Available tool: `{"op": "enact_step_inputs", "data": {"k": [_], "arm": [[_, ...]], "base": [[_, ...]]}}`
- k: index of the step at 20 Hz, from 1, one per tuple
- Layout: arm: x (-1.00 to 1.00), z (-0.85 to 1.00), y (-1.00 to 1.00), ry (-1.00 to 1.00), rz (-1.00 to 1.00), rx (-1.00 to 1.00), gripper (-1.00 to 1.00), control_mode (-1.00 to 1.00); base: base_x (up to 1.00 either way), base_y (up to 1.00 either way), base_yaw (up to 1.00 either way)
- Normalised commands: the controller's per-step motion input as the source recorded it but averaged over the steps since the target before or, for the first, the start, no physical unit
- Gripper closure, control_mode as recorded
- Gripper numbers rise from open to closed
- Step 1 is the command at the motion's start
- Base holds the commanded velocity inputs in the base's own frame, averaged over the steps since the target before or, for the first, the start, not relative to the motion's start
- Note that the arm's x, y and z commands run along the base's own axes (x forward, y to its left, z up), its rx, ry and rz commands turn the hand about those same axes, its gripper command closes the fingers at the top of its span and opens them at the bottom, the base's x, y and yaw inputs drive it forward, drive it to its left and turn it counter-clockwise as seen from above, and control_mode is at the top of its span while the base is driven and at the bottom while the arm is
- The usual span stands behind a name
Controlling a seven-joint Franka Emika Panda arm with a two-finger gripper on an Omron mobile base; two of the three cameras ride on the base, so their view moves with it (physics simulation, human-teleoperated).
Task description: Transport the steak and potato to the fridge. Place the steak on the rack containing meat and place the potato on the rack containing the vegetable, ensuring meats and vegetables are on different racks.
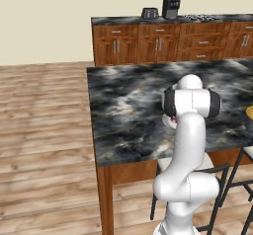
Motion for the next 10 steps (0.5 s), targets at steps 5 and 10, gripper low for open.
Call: {"op": "enact_step_inputs", "data": {"k": [5,10], "arm": [[-0.03,-0.08,0.00,-0.14,0.01,0.00,-1.00,-1.00],[0.20,-0.41,-0.09,0.00,0.04,0.00,-1.00,-1.00]], "base": [[0.00,0.00,0.00],[0.00,0.00,0.00]]}}
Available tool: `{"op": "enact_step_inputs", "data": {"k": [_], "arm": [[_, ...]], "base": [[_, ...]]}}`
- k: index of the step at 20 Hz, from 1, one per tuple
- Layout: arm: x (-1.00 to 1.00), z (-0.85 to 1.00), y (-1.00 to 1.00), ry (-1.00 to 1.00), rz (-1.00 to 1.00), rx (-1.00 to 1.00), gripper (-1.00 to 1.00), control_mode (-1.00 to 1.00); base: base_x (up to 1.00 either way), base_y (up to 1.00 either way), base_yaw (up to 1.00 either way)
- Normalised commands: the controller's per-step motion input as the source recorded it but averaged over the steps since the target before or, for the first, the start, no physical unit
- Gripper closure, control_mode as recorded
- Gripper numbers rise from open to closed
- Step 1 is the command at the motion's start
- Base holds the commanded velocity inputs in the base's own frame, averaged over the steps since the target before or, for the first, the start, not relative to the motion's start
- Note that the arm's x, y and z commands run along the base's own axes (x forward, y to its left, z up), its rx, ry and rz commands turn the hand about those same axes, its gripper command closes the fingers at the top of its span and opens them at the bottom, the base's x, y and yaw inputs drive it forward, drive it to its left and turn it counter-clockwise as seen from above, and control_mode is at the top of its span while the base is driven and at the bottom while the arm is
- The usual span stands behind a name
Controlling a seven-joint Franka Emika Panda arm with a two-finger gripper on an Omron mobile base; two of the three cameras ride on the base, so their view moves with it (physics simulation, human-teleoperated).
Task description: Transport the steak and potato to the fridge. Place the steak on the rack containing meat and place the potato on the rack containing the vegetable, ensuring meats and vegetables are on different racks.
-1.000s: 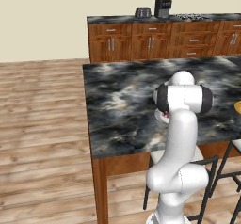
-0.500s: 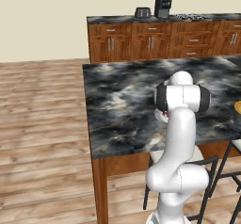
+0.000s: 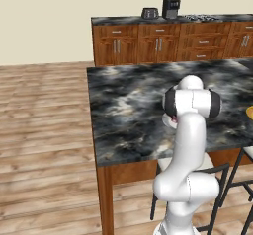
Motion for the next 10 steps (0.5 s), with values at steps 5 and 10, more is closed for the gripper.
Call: {"op": "enact_step_inputs", "data": {"k": [5,10], "arm": [[0.49,-1.00,-0.08,0.26,0.10,0.01,-1.00,-1.00],[0.14,-1.00,0.06,0.33,0.08,0.03,1.00,-1.00]], "base": [[0.00,0.00,0.00],[0.00,0.00,0.00]]}}
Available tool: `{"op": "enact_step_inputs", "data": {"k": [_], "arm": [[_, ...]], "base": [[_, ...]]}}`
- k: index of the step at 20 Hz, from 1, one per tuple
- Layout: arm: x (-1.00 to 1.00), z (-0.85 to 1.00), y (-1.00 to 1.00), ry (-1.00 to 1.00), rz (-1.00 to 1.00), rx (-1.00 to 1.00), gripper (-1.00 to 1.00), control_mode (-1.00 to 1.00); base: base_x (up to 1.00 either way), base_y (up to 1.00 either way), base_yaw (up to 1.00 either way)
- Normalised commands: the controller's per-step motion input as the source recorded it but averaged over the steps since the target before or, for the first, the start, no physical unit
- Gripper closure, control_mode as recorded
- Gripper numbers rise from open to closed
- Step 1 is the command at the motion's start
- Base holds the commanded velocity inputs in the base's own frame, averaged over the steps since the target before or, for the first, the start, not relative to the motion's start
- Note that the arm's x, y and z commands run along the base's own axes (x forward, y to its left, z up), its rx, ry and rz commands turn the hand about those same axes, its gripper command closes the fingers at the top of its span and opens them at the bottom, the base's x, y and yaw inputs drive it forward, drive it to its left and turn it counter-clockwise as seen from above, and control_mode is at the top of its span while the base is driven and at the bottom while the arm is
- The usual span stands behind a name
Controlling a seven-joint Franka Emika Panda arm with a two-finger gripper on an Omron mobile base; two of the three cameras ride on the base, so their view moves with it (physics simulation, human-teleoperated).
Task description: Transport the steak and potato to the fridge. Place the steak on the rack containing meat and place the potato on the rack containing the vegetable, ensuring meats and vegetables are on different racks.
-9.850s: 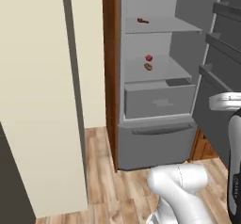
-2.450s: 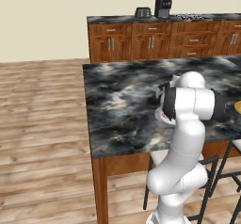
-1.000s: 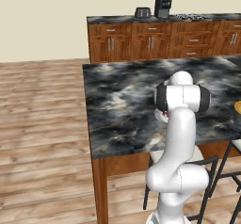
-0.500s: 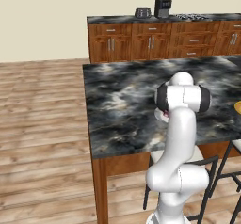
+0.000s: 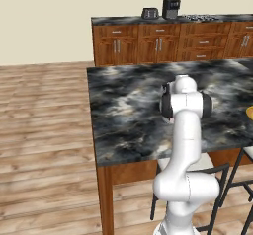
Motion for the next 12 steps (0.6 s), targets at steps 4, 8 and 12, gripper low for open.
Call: {"op": "enact_step_inputs", "data": {"k": [4,8,12], "arm": [[-0.33,-0.23,0.00,-0.07,0.06,0.00,1.00,-1.00],[-0.53,0.17,0.00,-0.24,0.00,0.00,1.00,-1.00],[-0.73,0.54,0.00,-0.26,0.00,0.00,1.00,-1.00]], "base": [[0.00,0.00,0.00],[0.00,0.00,0.00],[0.00,0.00,0.00]]}}
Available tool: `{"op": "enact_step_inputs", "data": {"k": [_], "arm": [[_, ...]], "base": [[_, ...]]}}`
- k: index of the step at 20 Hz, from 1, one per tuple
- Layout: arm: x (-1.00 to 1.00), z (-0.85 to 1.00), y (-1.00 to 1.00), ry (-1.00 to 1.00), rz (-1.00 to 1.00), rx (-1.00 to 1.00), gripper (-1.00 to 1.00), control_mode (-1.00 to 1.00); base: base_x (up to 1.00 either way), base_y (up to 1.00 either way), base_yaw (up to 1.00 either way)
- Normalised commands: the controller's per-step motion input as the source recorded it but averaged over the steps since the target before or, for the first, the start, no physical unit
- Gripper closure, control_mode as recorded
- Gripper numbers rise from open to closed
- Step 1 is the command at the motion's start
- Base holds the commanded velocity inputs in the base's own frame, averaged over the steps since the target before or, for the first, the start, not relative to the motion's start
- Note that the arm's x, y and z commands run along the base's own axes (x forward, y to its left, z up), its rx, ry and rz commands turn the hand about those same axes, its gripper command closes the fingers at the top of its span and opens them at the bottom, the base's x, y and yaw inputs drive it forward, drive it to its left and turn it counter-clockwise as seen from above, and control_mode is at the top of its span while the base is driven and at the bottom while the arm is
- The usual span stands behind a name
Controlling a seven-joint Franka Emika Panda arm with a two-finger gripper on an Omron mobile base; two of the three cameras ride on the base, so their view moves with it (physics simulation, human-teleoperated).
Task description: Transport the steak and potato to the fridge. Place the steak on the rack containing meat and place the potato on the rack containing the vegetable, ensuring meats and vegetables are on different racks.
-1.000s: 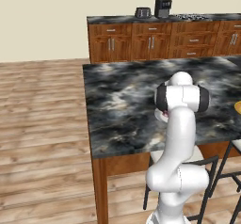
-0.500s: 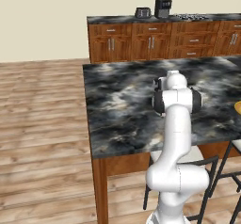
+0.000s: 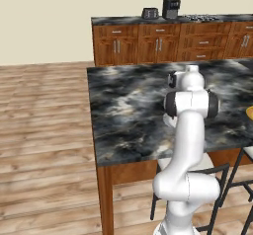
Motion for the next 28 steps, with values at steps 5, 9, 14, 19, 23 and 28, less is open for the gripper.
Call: {"op": "enact_step_inputs", "data": {"k": [5,9,14,19,23,28], "arm": [[-0.85,0.65,0.07,-0.23,-0.01,-0.01,1.00,-1.00],[-1.00,0.39,0.41,-0.40,-0.05,-0.01,1.00,-1.00],[-1.00,0.53,0.51,-0.42,-0.06,-0.02,1.00,-1.00],[-0.99,0.91,0.35,-0.23,-0.04,0.00,1.00,-1.00],[-0.94,1.00,0.20,-0.21,0.00,0.00,1.00,-1.00],[-0.77,1.00,0.13,-0.13,0.00,0.00,1.00,-1.00]], "base": [[0.00,0.00,0.00],[0.00,0.00,0.00],[0.00,0.00,0.00],[0.00,0.00,0.00],[0.00,0.00,0.00],[0.00,0.00,0.00]]}}
